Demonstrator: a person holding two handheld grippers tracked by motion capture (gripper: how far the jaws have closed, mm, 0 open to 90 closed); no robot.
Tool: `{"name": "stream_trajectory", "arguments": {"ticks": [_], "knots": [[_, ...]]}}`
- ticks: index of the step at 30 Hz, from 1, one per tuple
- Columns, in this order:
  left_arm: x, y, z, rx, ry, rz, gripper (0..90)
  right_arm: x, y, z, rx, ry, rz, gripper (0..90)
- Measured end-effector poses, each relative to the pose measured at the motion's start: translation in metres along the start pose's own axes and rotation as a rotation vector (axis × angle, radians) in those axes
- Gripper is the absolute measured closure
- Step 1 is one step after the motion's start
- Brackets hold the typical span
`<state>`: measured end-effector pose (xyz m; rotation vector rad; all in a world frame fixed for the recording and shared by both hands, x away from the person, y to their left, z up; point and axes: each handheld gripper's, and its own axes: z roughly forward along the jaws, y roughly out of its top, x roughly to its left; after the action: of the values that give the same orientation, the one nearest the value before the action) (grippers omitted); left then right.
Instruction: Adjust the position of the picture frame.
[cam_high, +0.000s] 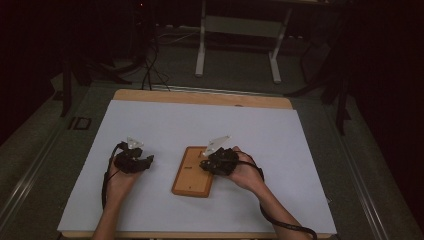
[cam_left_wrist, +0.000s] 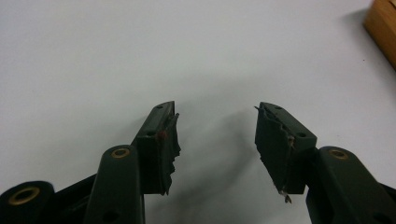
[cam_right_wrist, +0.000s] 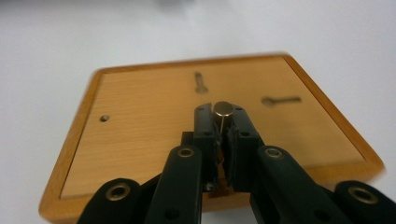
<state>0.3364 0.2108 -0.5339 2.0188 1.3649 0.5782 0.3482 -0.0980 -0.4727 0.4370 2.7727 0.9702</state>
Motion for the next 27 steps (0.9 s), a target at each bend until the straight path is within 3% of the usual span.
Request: {"name": "stream_trajectory", "arguments": {"ticks": [9,15,20,24,27], "knots": [[-0.005,0.001,0.002,-0.002,-0.023,0.014,49.5,-0.023,-0.014,0.01,0.058,-0.052,0.052,84.4],[-0.015,0.006,0.004,-0.023,-0.091,0.048,57.0,-0.029,-0.025,0.017,0.065,-0.042,0.093,84.4],[-0.027,0.014,0.005,-0.035,-0.142,0.083,62.7,-0.028,-0.023,0.017,0.086,-0.051,0.09,84.4],[-0.034,0.033,0.013,-0.041,-0.193,0.125,72.8,-0.028,-0.022,0.017,0.09,-0.054,0.089,84.4],[-0.039,0.049,0.022,-0.034,-0.228,0.16,87.7,-0.028,-0.022,0.017,0.088,-0.055,0.089,84.4]]}}
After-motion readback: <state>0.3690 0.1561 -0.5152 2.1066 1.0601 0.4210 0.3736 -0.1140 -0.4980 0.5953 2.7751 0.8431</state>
